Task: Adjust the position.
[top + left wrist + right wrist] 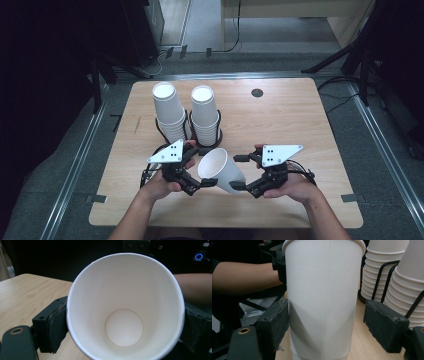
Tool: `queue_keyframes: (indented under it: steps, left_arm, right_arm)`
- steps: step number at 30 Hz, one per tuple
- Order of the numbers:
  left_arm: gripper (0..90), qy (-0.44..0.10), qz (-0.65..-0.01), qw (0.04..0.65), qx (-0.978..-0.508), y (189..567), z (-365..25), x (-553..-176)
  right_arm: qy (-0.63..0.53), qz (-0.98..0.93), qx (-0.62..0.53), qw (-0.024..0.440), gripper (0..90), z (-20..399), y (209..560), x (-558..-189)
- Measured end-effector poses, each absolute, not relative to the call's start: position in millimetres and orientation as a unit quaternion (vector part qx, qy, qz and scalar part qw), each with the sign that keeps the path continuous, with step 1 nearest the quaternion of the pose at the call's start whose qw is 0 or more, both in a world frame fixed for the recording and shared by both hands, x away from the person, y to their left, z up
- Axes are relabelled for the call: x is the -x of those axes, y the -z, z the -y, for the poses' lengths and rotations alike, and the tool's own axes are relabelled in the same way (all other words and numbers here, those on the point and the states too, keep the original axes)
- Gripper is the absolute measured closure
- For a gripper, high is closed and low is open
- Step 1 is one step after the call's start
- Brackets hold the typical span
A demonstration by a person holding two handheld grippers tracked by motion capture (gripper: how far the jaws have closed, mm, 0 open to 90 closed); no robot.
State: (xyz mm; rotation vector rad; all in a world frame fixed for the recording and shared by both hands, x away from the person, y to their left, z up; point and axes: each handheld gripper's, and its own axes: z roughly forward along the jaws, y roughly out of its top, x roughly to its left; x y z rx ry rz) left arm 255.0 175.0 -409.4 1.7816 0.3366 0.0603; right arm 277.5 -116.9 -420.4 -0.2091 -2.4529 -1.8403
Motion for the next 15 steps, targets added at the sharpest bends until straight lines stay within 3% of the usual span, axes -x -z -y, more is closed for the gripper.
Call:
queue_keyframes:
  steps: [15]
  left_arm:
    - [9.5,-0.031,-0.146,0.607,-0.781,408.3,-173.3,-256.1]
  right_arm:
    - [0.596,0.799,0.072,0.03,21.2,118.7,421.3,-277.4]
